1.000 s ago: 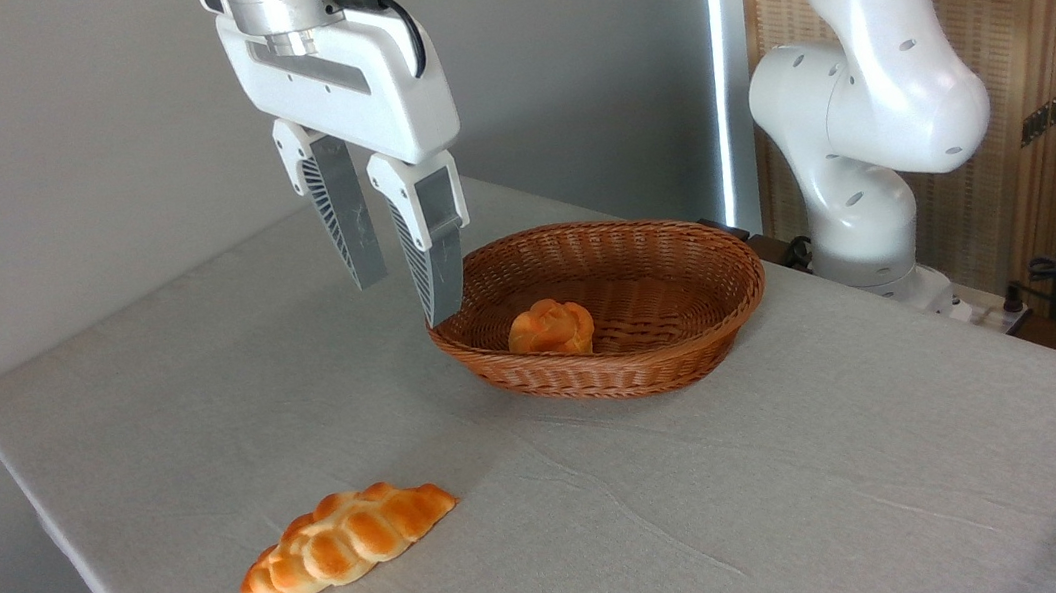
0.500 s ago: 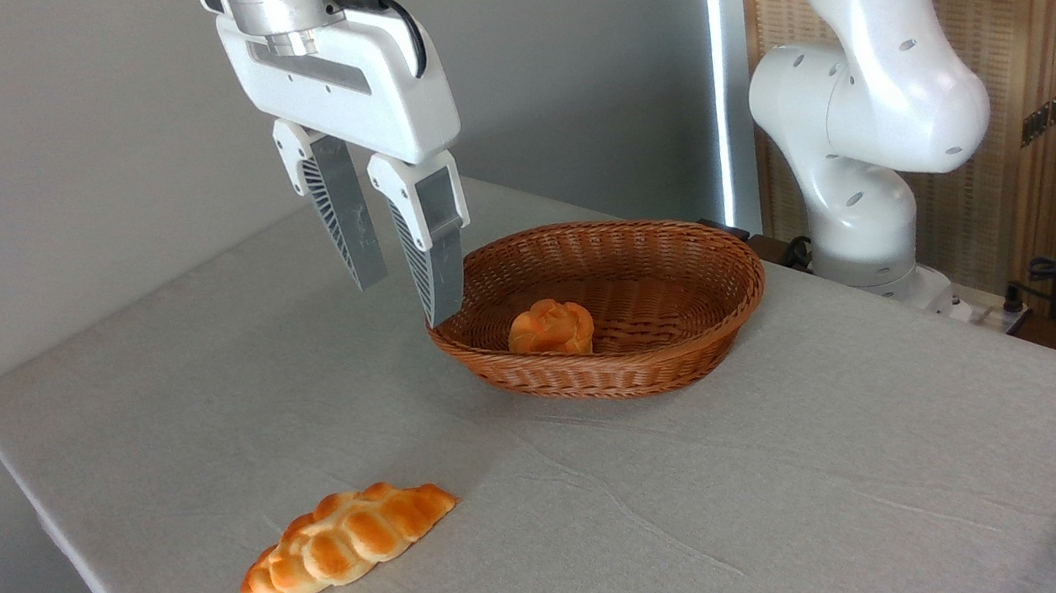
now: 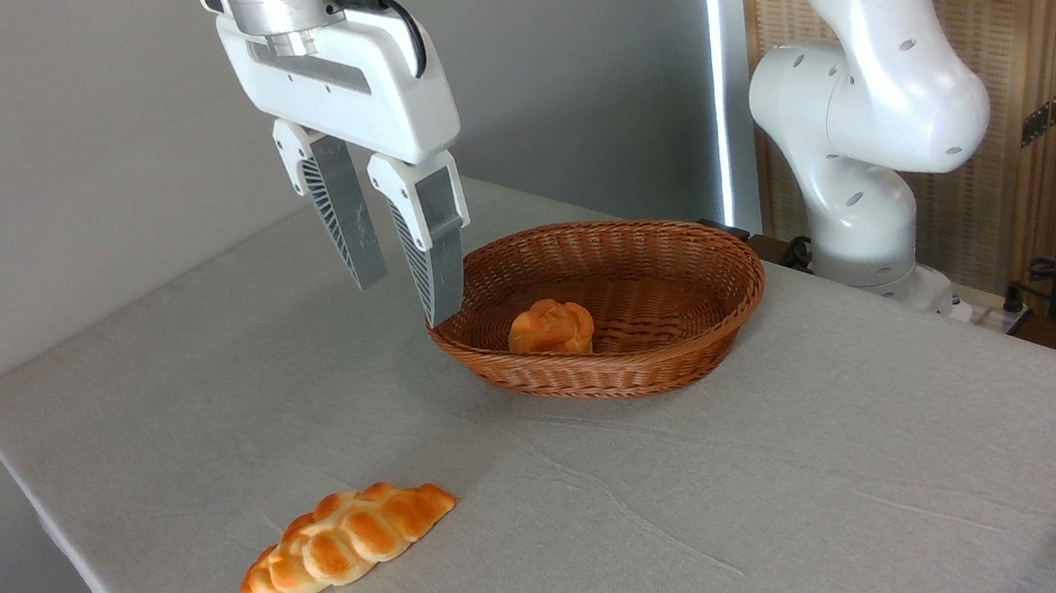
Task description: Put bread into the basket
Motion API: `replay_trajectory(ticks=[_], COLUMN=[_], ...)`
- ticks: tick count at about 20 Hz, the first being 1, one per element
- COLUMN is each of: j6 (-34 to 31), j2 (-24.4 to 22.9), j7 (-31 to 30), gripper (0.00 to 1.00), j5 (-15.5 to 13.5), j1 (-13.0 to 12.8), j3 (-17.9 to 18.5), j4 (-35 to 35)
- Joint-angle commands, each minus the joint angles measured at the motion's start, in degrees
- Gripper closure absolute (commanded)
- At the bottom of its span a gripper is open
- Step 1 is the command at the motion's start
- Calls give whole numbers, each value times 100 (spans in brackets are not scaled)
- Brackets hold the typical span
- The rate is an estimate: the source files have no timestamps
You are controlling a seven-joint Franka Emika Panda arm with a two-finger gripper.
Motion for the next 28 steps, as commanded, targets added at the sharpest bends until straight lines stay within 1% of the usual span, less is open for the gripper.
replay_trajectory(ticks=[1,5,17,21,28], j6=[-115,7,34,34,69], j2=[94,120,111,120,138], j7=[-62,-70,-27,-27,-61], gripper=[0,0,0,0,0], j5=[51,51,60,139,139], j1=[-49,-49,-41,-41,-41], j3=[6,32,59,50,59], j4=[172,172,172,172,172])
